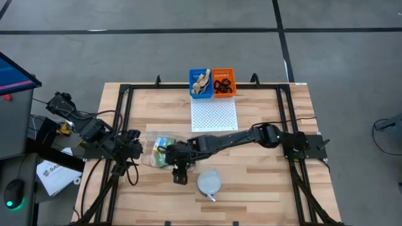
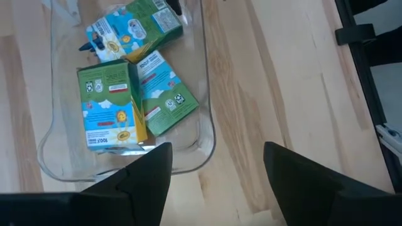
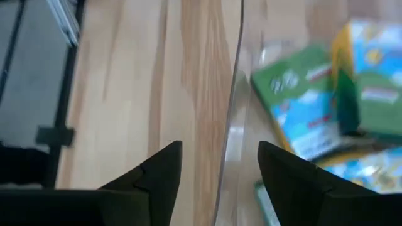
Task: Pick & Place Office Desk Supplies
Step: Put the transparent bin with crayon boxes on the shelf
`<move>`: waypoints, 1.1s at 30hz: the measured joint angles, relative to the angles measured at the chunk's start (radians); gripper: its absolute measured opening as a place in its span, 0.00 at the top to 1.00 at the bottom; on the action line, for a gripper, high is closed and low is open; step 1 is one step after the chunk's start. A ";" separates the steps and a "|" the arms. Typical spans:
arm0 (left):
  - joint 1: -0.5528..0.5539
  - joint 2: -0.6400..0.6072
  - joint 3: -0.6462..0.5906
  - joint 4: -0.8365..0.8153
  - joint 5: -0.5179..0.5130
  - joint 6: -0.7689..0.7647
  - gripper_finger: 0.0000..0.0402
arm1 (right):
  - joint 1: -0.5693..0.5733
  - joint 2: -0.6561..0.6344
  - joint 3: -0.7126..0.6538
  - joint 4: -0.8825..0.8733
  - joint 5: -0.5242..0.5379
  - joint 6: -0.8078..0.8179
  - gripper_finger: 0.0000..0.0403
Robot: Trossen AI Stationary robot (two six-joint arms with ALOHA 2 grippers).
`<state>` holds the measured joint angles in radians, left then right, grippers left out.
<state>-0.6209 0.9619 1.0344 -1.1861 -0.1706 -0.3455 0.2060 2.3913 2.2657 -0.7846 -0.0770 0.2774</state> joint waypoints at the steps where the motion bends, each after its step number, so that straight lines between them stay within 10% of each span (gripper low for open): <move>1: 0.000 0.000 0.000 0.000 0.000 0.000 0.40 | 0.000 0.004 -0.002 -0.010 -0.001 0.000 0.49; 33: 0.000 0.000 0.000 -0.001 0.001 -0.037 0.40 | 0.008 0.119 -0.003 0.003 -0.006 0.007 0.56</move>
<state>-0.6209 0.9619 1.0344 -1.1869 -0.1695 -0.3824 0.2139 2.5099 2.2631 -0.7820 -0.0828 0.2848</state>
